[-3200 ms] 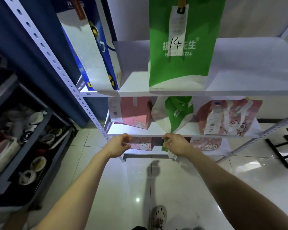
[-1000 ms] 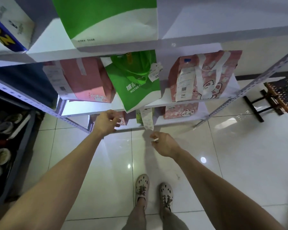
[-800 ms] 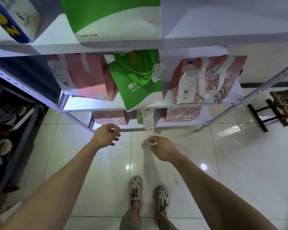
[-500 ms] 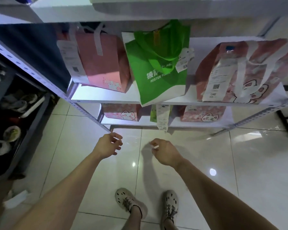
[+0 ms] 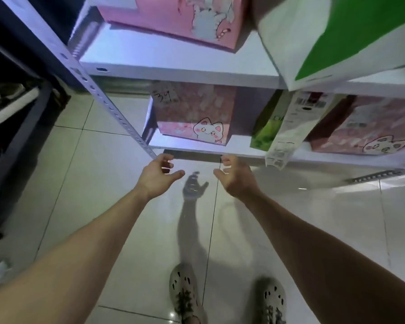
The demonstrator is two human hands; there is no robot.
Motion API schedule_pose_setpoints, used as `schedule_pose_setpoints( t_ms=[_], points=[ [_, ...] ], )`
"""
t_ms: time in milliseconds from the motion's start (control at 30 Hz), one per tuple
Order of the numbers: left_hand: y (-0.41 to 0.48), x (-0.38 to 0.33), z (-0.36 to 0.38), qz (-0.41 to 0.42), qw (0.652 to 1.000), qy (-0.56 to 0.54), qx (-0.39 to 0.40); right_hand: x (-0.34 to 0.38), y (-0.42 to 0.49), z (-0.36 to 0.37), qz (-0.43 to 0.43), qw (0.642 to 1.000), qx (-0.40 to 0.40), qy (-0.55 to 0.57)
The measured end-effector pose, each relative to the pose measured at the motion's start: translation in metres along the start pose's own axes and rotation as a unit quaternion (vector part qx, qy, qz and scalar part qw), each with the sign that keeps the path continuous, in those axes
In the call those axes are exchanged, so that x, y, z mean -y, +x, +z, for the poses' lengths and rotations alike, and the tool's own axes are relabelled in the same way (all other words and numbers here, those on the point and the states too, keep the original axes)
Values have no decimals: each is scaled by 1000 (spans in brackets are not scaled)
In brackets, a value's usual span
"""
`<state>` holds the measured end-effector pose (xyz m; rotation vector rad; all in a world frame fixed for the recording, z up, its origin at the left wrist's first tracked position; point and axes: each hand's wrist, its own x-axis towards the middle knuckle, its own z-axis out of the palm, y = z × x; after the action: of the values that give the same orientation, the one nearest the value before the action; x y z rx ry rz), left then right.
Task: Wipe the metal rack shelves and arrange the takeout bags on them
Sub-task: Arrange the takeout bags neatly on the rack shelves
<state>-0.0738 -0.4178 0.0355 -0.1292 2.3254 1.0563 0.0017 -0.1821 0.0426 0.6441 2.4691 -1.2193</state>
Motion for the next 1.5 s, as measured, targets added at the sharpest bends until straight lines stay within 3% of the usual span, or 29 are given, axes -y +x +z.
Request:
schedule_pose_setpoints(
  t_ms=[133, 333, 500, 667, 867, 967, 1200, 1500],
  points=[
    [60, 12, 5, 52, 998, 24, -29, -6, 59, 28, 54, 996, -63, 21],
    [148, 9, 3, 93, 981, -71, -154, -20, 137, 40, 56, 973, -204, 89],
    [205, -1, -9, 61, 984, -48, -158, -19, 172, 45, 31, 979, -146, 136],
    [214, -7, -26, 64, 988, -48, -132, -13, 161, 51, 24, 983, -152, 102],
    [130, 21, -15, 112, 978, -22, -175, -17, 90, 54, 58, 989, -123, 66],
    [67, 37, -8, 93, 980, -32, -172, -21, 33, 57, 76, 982, -141, 104],
    [-102, 58, 10, 46, 987, -17, -151, -33, -122, 38, 88, 983, -77, 140],
    [-326, -45, 37, 52, 992, -43, -108, -32, -316, -85, 136, 957, -162, 198]
  ],
)
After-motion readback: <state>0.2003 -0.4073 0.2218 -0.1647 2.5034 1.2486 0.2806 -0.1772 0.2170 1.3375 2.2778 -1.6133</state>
